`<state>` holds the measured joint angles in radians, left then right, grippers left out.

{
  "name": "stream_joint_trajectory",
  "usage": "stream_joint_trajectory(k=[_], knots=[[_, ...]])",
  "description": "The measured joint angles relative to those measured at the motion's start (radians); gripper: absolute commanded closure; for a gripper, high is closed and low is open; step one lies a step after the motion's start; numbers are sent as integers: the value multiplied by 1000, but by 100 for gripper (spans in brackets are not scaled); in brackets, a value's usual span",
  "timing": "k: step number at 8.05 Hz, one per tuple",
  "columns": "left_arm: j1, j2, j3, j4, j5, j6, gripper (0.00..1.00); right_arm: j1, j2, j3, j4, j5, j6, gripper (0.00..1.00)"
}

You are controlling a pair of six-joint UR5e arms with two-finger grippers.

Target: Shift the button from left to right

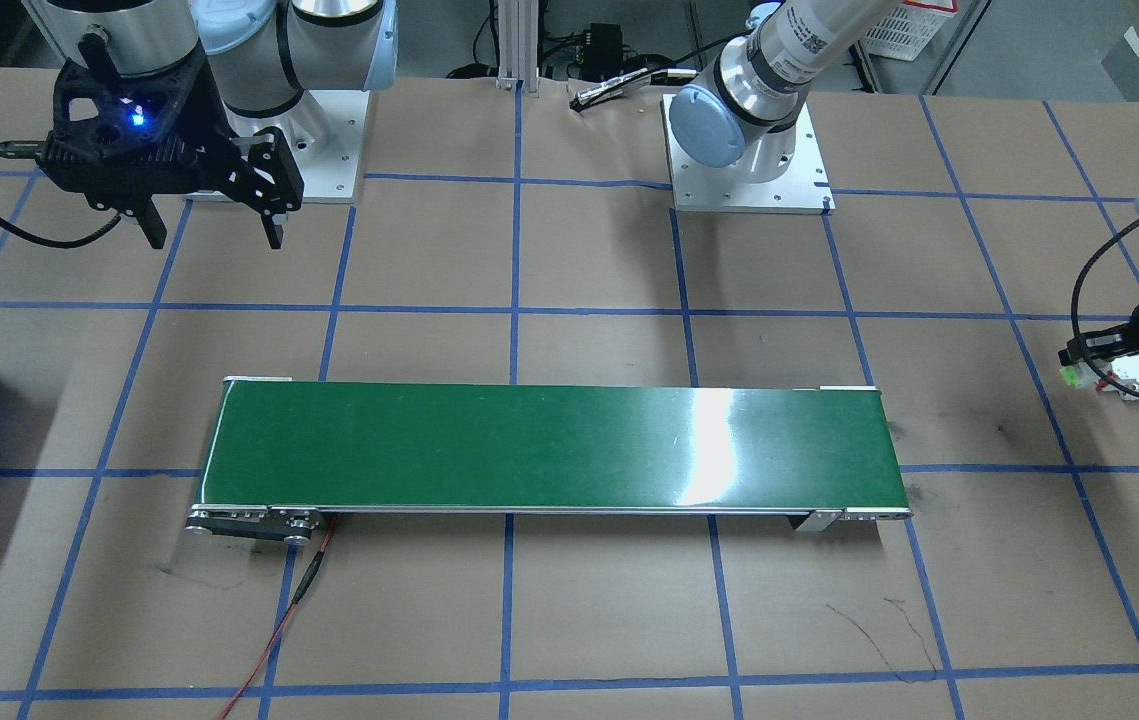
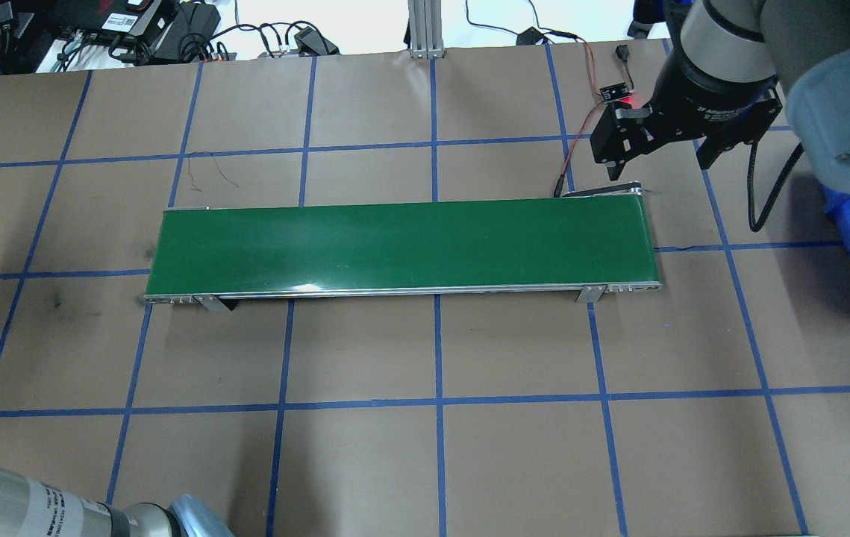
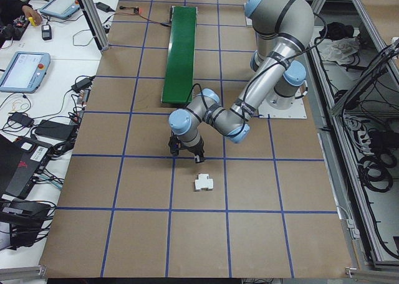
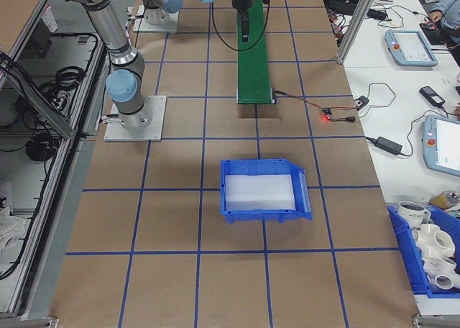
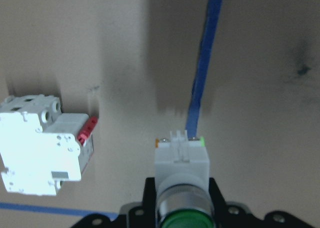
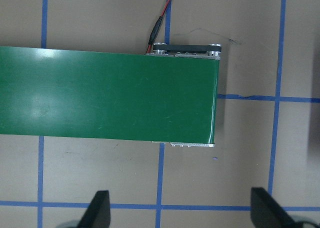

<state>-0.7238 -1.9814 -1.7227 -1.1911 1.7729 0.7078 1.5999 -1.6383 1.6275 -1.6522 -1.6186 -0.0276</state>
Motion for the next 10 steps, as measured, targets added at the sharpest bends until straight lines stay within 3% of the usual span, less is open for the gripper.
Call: stream_joint_trajectory(k=[2, 5, 8, 10], knots=[[-53, 85, 4, -58, -21, -5, 100, 0, 1, 0, -1, 0, -1, 0], [-237, 181, 5, -85, -86, -94, 100, 0, 10, 0, -6, 0, -2, 0], [-423, 195, 5, -100, -174, -306, 100, 0, 11, 0, -7, 0, 0, 0], [-487, 174, 3, -101, -220, -386, 100, 0, 11, 0, -6, 0, 0, 0]])
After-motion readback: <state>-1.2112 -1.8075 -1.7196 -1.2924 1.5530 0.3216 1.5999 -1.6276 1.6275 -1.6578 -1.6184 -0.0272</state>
